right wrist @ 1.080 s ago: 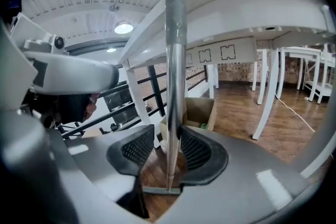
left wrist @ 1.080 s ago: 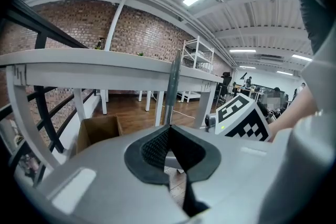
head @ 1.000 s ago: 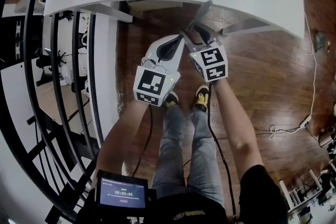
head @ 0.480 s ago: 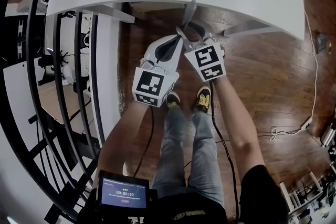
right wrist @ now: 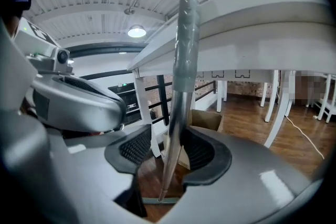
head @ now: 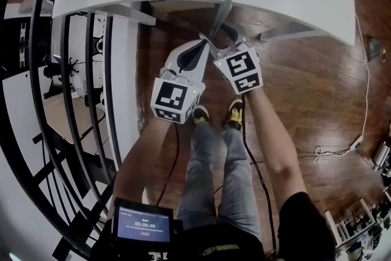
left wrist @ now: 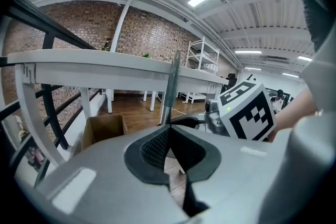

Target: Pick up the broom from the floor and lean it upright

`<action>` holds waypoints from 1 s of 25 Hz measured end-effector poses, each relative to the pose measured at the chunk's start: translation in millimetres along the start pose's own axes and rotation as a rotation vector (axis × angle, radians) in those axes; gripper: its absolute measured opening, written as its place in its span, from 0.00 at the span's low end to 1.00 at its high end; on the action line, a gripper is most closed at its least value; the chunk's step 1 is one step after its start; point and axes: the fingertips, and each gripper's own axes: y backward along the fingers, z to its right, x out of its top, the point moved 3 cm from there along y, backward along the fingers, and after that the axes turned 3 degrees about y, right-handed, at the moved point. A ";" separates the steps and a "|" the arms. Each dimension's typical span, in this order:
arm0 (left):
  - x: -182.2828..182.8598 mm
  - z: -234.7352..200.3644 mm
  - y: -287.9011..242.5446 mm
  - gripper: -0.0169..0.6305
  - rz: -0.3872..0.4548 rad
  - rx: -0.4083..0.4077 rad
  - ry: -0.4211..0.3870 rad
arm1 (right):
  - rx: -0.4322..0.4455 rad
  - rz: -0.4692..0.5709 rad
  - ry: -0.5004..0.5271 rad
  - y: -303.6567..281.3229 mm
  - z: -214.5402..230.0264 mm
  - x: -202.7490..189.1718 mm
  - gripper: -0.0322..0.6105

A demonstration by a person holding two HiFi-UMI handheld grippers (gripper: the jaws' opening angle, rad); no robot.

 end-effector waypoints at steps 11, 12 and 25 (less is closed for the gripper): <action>-1.1 5.3 -2.5 0.05 -0.013 -0.004 0.000 | -0.040 0.004 -0.021 12.0 8.3 -8.5 0.45; -2.3 5.5 -2.5 0.05 -0.015 -0.004 0.001 | -0.047 0.007 -0.025 12.8 9.8 -9.4 0.45; 0.8 10.2 -5.3 0.05 -0.011 -0.017 -0.010 | 0.037 -0.059 -0.062 47.7 10.0 -12.0 0.18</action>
